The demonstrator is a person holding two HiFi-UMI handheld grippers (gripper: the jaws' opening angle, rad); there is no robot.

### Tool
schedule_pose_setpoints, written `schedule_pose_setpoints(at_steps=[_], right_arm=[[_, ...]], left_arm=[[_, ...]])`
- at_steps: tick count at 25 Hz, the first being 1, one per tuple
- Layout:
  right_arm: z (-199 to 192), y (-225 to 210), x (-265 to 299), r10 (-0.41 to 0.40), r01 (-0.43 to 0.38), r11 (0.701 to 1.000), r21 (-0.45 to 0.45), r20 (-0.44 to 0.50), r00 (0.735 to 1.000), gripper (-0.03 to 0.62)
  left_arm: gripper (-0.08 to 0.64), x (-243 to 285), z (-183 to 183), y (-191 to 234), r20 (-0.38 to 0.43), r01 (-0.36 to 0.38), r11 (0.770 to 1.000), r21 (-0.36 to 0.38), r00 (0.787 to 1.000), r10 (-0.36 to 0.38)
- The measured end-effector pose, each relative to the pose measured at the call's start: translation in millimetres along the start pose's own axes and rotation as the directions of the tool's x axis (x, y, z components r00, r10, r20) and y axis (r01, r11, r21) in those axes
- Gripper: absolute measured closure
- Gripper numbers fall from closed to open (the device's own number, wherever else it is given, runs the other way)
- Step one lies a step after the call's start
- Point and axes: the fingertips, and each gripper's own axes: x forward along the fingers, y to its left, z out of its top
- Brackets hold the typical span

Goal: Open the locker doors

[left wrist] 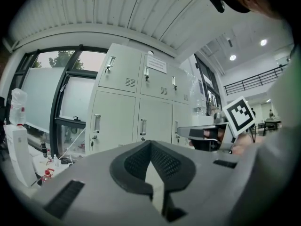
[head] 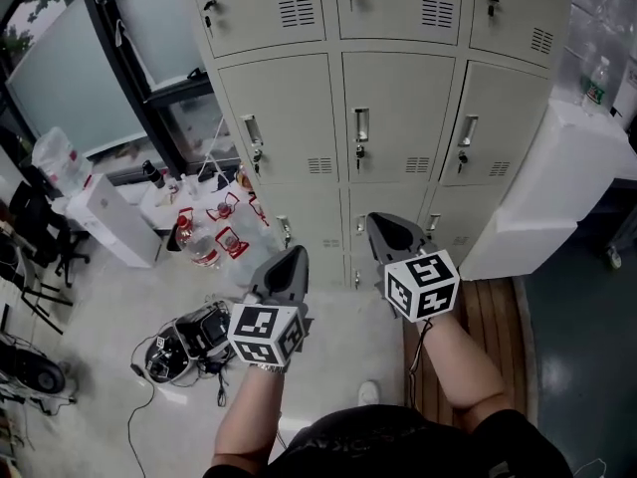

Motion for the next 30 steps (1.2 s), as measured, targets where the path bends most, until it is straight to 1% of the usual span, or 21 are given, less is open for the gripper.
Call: schedule_pose_setpoints(at_steps=[6,10,14,17,21,30], right_arm=[[2,-29,22,0.044,-0.044,0.999,-0.003,0.005,0.999,0.592],[2,-43,36,0.057,-0.058,0.998,0.012,0.002,0.998,0.592],[3,-54,51,0.054,-0.054,0.998,0.017,0.001,0.999,0.592],[0,-62,62,0.042,-0.042,0.999,0.027,-0.006,0.999,0.592],[-3,-75,80,0.006,-0.006,1.000,0.029,-0.015,1.000,0.592],[1,-96,136,-0.079,0.080,0.996,0.041,-0.022,0.997,0.592]], left_arm=[[0.561,28,4,-2,0.017,-0.047,0.999,0.000,0.999,0.047],[0.561,42,4,-4,0.009,-0.054,0.999,0.007,0.998,0.054],[0.561,58,6,2,0.006,-0.050,0.999,0.005,0.999,0.050],[0.561,71,4,7,-0.004,-0.032,0.999,0.007,0.999,0.032],[0.561,93,3,16,-0.010,0.013,1.000,0.010,1.000,-0.013],[0.561,144,7,57,-0.013,0.106,0.994,0.003,0.994,-0.106]])
